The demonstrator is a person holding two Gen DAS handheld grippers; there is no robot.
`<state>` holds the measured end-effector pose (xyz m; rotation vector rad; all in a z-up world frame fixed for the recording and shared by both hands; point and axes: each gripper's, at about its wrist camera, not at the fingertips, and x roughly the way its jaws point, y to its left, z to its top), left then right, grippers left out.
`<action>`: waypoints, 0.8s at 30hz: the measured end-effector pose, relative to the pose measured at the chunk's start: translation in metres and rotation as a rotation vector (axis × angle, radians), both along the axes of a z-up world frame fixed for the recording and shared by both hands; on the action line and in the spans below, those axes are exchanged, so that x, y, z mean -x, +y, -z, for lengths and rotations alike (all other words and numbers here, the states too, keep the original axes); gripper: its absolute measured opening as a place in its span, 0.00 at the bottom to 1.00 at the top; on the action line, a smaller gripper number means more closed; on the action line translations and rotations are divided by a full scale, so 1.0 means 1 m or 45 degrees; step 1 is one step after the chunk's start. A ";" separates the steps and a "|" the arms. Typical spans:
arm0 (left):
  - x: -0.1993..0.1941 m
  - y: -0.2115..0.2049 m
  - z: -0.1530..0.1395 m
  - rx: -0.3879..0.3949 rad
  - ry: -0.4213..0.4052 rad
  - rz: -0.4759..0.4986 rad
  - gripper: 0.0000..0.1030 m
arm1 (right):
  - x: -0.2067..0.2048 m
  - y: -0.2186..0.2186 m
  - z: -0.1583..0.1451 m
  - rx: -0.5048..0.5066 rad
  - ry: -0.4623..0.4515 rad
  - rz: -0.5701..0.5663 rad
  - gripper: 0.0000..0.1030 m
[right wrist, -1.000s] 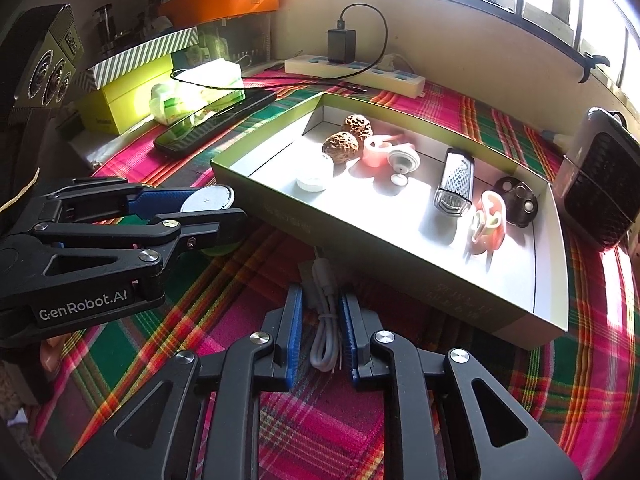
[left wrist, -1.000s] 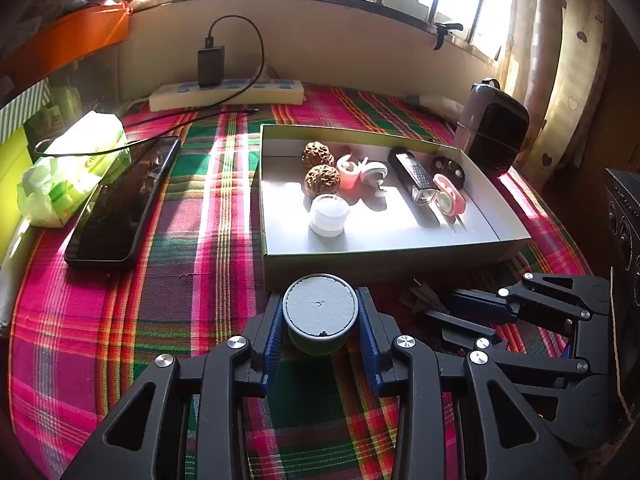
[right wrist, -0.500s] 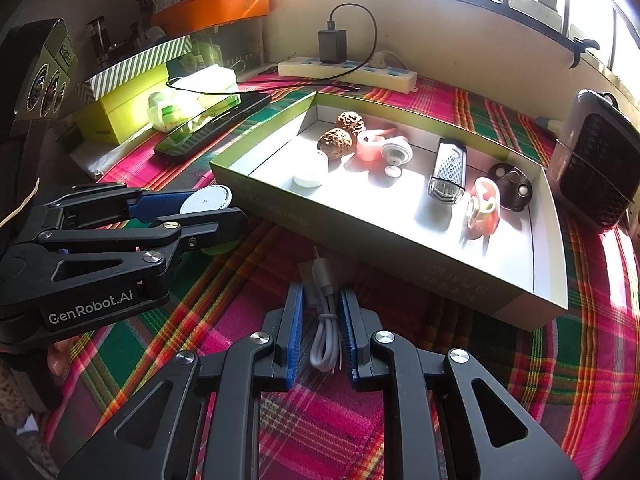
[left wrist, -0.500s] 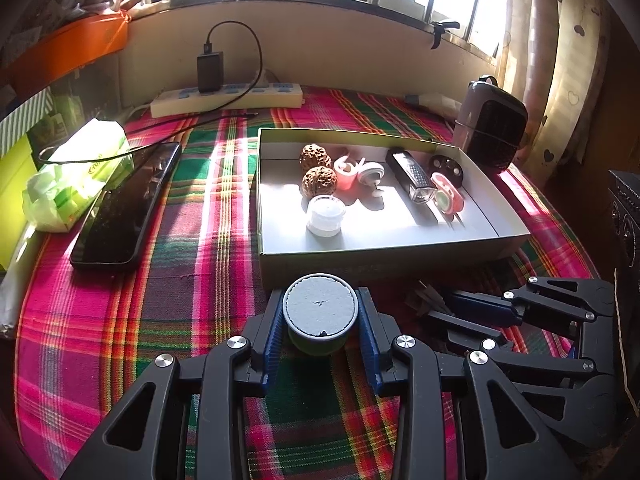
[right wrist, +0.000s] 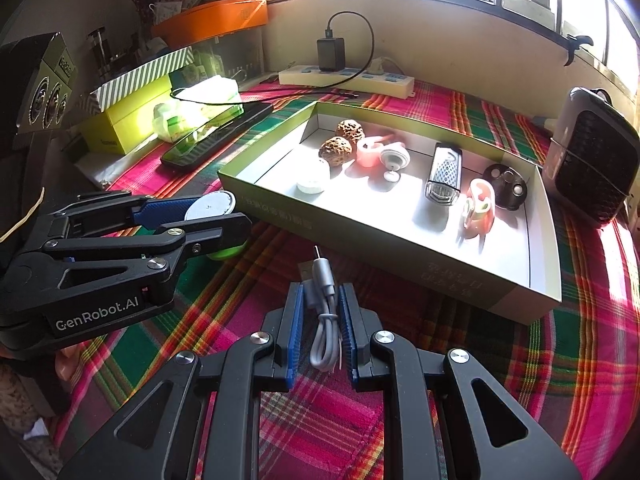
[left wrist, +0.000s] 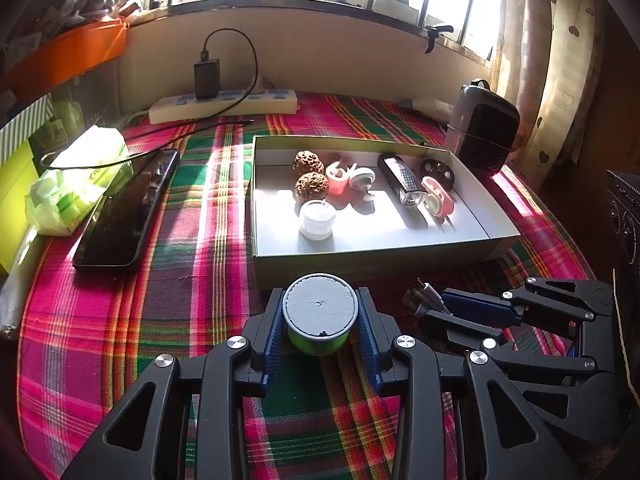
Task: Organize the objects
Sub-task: 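Grasp the coiled white USB cable with the right gripper while the left gripper holds the spool, then carry the spool and USB cable over the box lid with both grippers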
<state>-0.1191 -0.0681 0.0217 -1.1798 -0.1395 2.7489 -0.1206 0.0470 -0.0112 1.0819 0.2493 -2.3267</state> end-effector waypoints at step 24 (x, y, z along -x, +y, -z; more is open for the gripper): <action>0.004 0.006 -0.030 -0.010 0.068 0.030 0.31 | 0.001 0.024 -0.025 0.071 0.057 0.072 0.18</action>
